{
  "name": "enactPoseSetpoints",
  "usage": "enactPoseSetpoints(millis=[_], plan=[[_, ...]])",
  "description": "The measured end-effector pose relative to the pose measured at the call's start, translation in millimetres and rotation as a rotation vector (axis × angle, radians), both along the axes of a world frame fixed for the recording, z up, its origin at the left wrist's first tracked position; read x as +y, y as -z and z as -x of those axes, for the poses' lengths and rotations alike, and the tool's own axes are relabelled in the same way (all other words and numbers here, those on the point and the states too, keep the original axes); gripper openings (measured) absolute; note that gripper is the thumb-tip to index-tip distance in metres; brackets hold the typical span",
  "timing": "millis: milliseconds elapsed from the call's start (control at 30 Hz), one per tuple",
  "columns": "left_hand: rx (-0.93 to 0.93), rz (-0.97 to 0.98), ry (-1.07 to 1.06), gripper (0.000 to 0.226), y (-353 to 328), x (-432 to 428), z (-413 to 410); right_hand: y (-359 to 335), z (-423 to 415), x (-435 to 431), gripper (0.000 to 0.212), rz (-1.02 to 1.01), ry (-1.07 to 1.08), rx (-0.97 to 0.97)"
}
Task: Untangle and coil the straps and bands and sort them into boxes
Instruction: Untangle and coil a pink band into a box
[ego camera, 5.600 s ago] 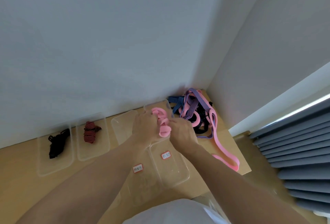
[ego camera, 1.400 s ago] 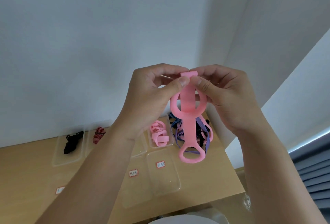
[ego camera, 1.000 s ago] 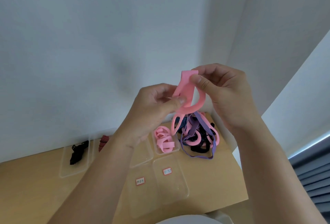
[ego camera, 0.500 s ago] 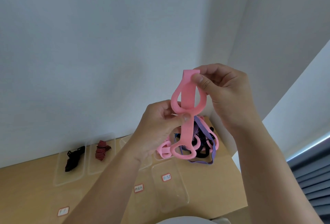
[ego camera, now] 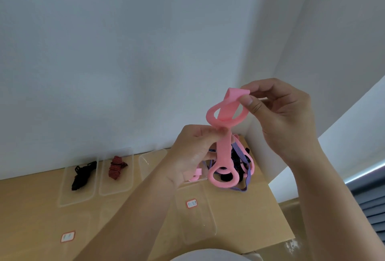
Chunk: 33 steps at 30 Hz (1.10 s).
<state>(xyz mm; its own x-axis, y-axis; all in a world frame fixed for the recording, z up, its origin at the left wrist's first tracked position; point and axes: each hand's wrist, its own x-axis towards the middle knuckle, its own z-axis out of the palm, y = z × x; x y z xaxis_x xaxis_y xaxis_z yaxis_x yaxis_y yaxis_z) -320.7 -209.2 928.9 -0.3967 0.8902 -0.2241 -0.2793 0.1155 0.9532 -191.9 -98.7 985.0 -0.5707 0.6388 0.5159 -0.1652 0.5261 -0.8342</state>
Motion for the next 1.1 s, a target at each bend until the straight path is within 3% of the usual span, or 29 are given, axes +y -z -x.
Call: enactPoseSetpoints(millis=[167,367,500,700,967,1100], plan=[[-0.186,0.061,-0.043,0.018,-1.9,8.8,6.1,9.8,-7.0,-7.5,0.023,-0.23,-0.006,-0.106],[-0.397,0.04,0.016,0.022,-5.2,6.2,22.2,33.3,-16.6,-1.6,0.015,-0.8,0.0,-0.172],[-0.501,0.071,-0.009,0.015,-5.7,6.2,28.2,50.7,-23.3,-2.7,0.019,-1.04,0.04,-0.222],[-0.44,0.105,0.02,0.02,-7.3,6.9,29.8,73.5,-28.1,-10.3,0.019,-1.08,0.061,-0.263],[-0.518,0.026,0.035,0.032,-12.6,9.2,25.2,77.4,-30.9,-8.3,0.025,-1.05,0.127,-0.266],[-0.416,0.012,0.115,0.041,-14.5,7.5,21.0,79.4,-31.9,-7.8,0.027,-1.048,0.133,-0.254]])
